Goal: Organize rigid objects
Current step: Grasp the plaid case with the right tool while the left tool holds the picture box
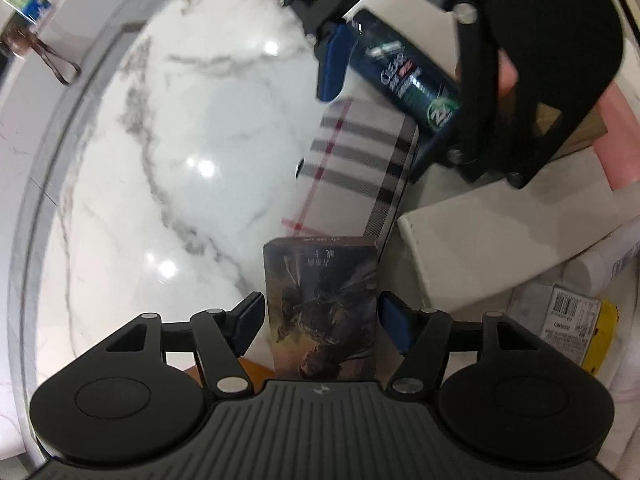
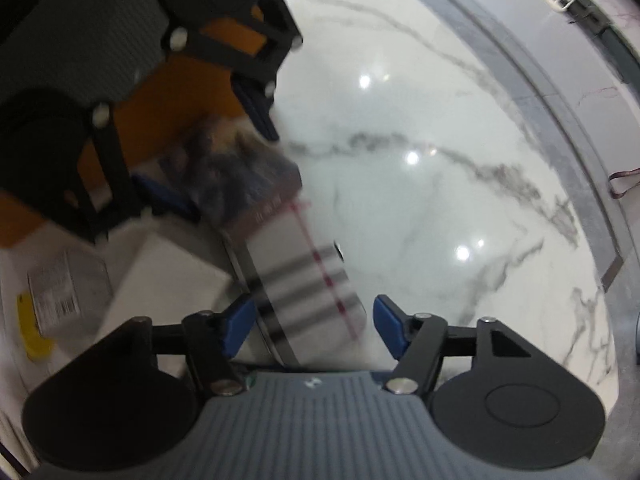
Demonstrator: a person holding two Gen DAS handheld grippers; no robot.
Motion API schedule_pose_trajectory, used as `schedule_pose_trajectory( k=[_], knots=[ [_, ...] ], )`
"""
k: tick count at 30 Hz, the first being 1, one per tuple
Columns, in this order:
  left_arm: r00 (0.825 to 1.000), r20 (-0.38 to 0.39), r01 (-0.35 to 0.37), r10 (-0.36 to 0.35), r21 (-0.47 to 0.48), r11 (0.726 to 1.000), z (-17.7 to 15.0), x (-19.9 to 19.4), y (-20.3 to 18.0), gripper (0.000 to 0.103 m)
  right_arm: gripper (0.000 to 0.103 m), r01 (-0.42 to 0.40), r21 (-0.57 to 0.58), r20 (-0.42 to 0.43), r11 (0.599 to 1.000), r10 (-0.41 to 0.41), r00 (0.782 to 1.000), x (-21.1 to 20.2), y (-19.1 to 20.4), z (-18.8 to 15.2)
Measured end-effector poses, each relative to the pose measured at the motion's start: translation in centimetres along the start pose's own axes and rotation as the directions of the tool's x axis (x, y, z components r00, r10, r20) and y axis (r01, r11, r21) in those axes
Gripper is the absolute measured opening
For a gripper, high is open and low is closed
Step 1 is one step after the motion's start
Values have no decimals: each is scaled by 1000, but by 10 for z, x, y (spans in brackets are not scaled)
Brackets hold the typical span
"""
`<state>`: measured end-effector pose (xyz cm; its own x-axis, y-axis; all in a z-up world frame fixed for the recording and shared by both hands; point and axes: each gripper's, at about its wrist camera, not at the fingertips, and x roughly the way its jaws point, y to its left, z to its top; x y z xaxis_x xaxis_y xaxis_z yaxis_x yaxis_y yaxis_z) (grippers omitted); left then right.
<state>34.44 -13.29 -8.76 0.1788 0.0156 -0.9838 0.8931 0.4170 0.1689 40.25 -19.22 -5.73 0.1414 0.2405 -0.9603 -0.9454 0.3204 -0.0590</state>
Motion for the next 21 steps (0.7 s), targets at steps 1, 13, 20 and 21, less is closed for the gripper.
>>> schedule_pose_trajectory(
  k=[1,13,20,21],
  knots=[
    [1000,-12,8,-8,-9,1000,2,2,3,75,68,-10,-8,-9,1000,10,1000,3,0,-1],
    [999,-36,-22,22,-7,1000,3,6,4,68,81,-62,-19,30,998,62,998,30,1,10],
    [997,67,-42,47,-79,996,-11,-8,7,68,65,9,88,36,996,-13,999,25,17,4],
    [996,81,-39,47,-98,994,-13,-11,6,67,65,26,102,41,994,-30,999,23,20,2]
  ],
)
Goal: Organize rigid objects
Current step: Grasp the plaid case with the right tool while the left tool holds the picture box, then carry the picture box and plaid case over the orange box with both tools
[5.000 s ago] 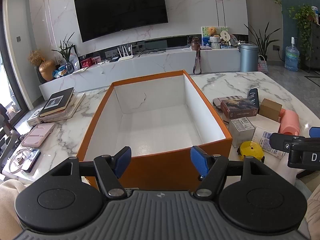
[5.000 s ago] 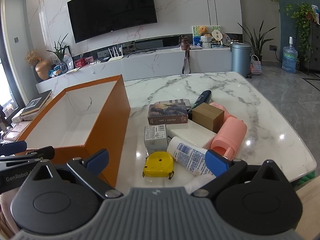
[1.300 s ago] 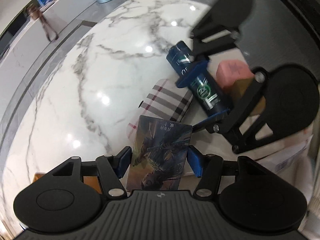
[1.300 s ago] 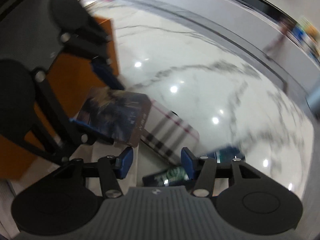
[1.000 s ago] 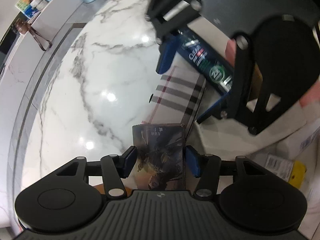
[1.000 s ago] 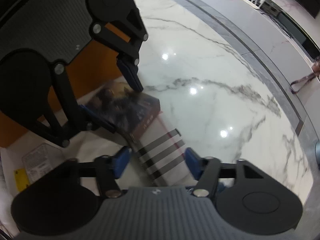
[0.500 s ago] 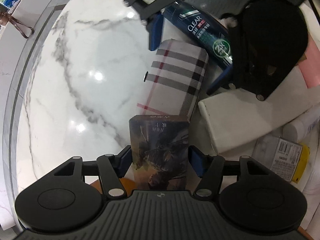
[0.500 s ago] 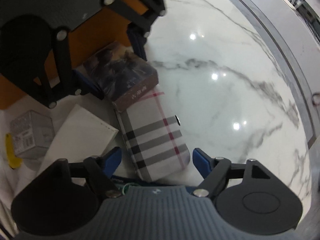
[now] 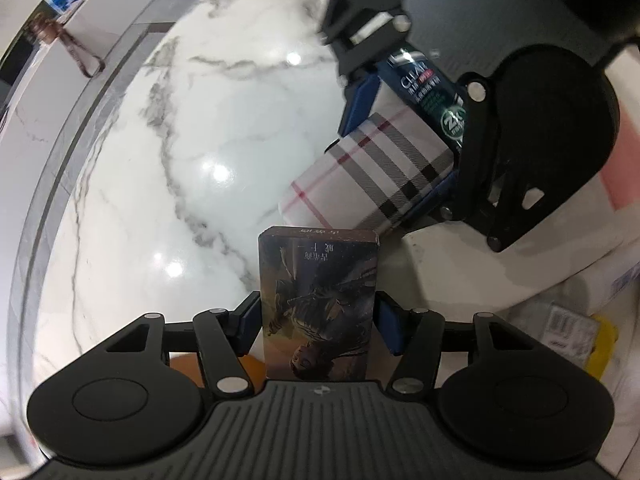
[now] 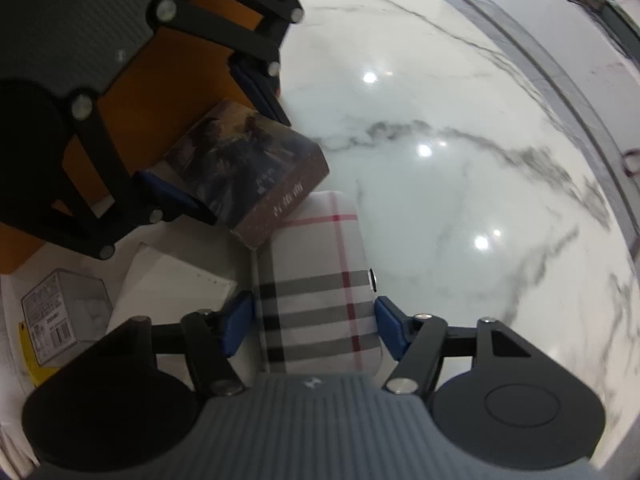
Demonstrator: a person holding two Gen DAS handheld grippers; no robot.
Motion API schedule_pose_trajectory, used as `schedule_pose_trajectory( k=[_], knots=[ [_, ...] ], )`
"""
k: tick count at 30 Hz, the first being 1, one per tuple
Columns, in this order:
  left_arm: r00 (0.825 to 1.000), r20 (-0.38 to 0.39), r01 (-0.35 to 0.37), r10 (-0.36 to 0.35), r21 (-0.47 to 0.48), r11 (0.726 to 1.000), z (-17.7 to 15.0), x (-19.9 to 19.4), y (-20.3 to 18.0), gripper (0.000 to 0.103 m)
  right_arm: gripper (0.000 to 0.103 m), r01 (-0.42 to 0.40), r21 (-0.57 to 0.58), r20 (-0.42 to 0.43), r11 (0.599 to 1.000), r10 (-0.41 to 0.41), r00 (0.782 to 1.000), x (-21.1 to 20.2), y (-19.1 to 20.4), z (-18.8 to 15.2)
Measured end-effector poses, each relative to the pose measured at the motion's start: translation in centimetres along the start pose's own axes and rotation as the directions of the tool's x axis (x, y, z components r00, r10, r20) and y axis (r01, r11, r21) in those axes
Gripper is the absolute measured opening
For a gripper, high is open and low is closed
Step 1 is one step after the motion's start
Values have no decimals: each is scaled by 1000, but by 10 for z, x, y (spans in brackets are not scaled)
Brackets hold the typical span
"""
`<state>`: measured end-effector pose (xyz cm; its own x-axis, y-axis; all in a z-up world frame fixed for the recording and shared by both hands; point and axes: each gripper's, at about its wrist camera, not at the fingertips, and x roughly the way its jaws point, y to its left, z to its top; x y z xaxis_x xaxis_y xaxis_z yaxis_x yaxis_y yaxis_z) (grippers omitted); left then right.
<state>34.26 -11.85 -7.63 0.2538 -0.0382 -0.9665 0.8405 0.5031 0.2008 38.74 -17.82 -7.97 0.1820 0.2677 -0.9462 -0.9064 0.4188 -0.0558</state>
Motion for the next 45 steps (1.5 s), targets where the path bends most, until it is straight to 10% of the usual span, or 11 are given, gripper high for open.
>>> schedule_pose_trajectory(
  k=[9,16,22,30,45],
  knots=[
    [986,163,82,-33,-298,951,-3,-55,10,67,64,57,354,36,934,-74,997,-29,-4,-14],
    [969,248,92,-5,-338,937,-20,-127,6,67,63,119,366,74,923,-157,985,-80,17,-6],
    [976,210,30,59,-398,917,-59,-161,10,67,63,127,329,170,936,-191,967,-143,49,2],
    [990,62,-69,128,-575,815,-136,-159,31,67,63,68,189,294,980,-123,948,-168,131,60],
    [977,-76,-208,201,-86,974,-162,-68,31,68,64,107,-111,108,988,-95,990,-51,168,144]
  ],
)
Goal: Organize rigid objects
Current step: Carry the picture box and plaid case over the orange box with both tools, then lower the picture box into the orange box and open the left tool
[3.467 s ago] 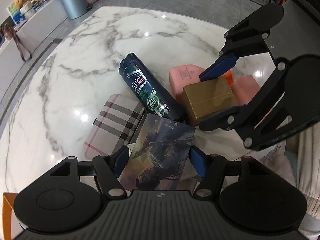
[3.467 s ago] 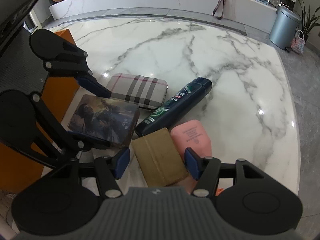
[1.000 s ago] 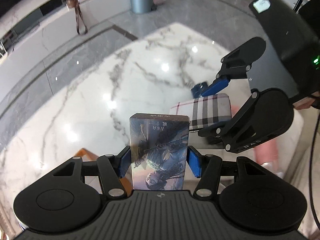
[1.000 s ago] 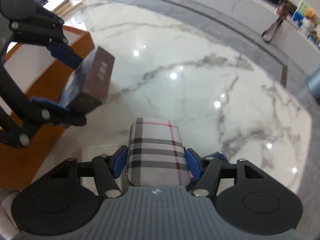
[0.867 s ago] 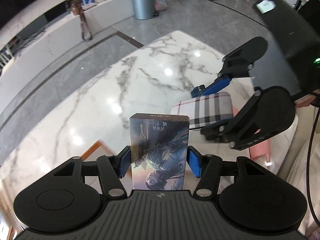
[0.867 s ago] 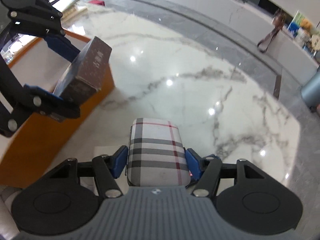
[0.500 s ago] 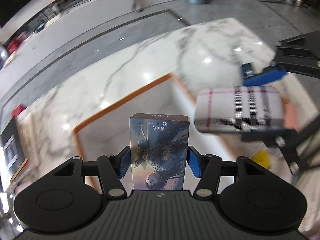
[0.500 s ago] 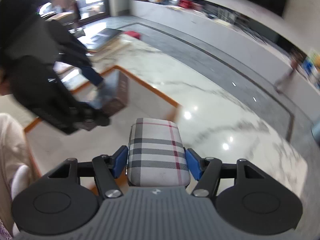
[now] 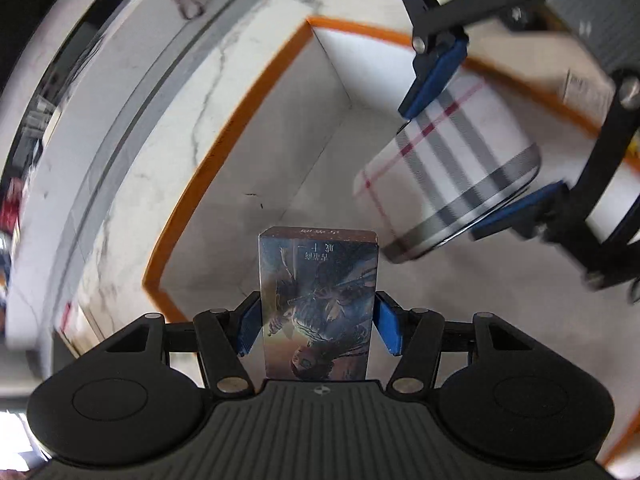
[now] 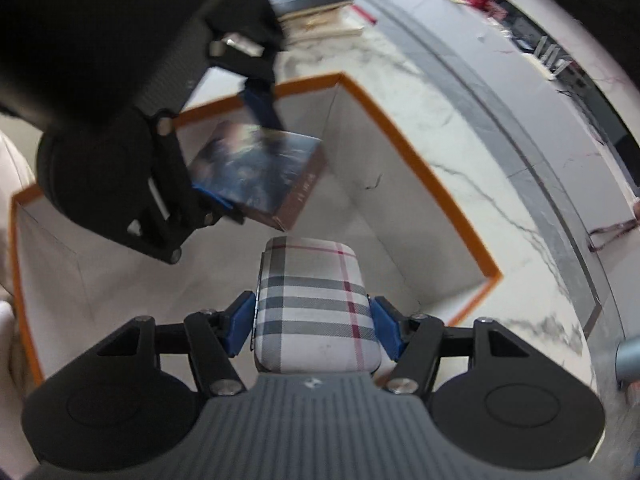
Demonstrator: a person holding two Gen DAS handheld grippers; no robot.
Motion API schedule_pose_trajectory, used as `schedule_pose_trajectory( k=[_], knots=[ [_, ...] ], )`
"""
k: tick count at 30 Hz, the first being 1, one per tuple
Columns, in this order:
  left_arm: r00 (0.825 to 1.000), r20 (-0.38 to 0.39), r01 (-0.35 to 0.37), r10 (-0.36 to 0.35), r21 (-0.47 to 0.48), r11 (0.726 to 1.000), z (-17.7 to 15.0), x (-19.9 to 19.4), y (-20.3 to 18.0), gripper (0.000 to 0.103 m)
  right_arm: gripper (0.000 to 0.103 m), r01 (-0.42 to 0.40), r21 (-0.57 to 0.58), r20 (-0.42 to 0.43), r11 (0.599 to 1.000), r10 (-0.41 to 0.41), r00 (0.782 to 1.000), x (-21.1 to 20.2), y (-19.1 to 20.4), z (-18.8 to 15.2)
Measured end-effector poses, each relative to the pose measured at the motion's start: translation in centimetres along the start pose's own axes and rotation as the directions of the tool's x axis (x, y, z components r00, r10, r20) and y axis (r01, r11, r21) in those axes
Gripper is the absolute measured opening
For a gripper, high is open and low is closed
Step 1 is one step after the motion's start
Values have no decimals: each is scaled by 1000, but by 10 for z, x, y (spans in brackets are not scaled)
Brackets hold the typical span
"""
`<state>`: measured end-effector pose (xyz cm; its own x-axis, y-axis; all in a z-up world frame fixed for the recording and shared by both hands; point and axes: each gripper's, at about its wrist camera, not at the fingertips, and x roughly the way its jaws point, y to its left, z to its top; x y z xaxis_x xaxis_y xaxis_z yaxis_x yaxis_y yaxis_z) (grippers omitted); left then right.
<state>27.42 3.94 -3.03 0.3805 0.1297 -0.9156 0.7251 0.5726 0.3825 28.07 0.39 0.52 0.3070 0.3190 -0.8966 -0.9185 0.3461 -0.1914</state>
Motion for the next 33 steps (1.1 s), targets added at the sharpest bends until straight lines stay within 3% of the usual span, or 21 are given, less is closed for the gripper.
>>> schedule_pose_trajectory(
  k=[4,8,14,18,25,28,33],
  knots=[
    [1000,2,-28,29,191,981,-1,26,-7,68,64,-39,-24,-20,999,39,999,16,-11,2],
    [997,20,-73,71,340,937,-3,43,-12,68,64,-72,-58,-20,996,71,997,29,-20,5],
    [995,36,-102,95,388,916,-3,61,-6,68,64,-113,-114,-41,987,109,993,46,-25,12],
    [987,56,-159,149,430,889,-6,70,-7,70,64,-122,-124,-53,985,116,992,53,-29,15],
    [979,65,-204,195,390,898,-6,73,-2,82,64,-118,-113,-64,987,111,992,59,-34,19],
    [977,86,-211,193,365,907,-7,65,-3,82,64,-116,-110,-64,987,109,992,59,-34,21],
    [981,146,-157,126,221,962,-6,30,10,82,64,-139,-119,-51,983,134,990,55,-29,26]
  ],
)
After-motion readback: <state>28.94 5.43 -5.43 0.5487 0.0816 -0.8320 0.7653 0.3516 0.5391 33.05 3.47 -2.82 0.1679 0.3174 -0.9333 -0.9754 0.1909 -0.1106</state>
